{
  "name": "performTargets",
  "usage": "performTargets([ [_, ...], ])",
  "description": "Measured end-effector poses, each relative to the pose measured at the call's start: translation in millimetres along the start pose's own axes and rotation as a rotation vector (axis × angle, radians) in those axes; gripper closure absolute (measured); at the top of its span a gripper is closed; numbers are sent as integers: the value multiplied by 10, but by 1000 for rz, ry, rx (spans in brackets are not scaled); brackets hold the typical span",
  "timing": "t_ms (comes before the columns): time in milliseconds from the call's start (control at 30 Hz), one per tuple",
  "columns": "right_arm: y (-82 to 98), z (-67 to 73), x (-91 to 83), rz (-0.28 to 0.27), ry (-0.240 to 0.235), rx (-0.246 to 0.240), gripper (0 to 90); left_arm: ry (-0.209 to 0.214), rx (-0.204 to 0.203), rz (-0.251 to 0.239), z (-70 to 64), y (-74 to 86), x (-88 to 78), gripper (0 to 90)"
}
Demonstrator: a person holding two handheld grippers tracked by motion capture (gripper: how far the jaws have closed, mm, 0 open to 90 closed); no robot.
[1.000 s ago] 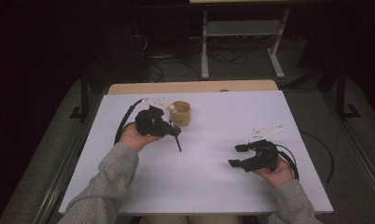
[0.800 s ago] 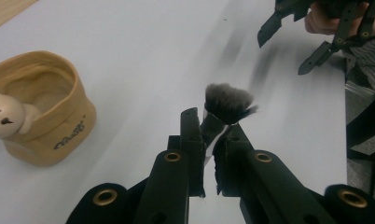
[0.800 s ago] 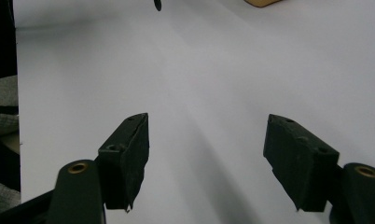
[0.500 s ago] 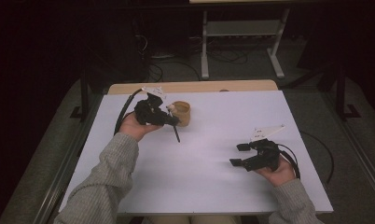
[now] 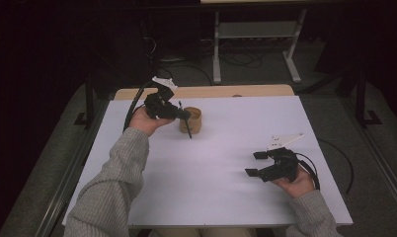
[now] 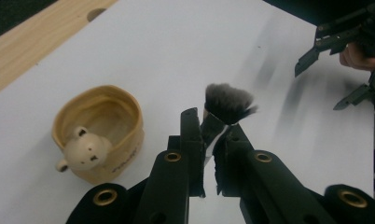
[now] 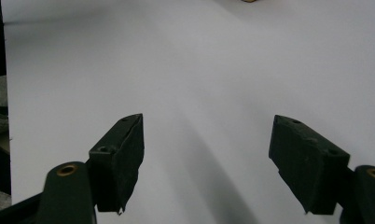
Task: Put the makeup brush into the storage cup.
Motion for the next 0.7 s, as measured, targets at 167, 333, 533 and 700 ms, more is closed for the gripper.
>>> performTargets([
  [167,1,-27,-32,-13,19,2,244,-16,-5,-7,57,-112,-27,832],
  [333,5,-59,-53,-24,30,9,238,-31,-6,-7,89,-214,-25,832],
  [533,6,-63,-43,-26,38,1,229,-44,-11,-13,151,-295,-22,832],
  [700,0,-72,-55,-31,45,6,228,-64,-17,-24,203,-366,-31,832],
])
Point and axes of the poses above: each handheld gripper's, and its own axes: x roughly forward along the jaws, y roughly out of its underside, z roughly to its left, the point moved 6 cm from there along x, roughly forward along the jaws, and after that the axes turned 1 degree about -z, right-handed, at the moved point
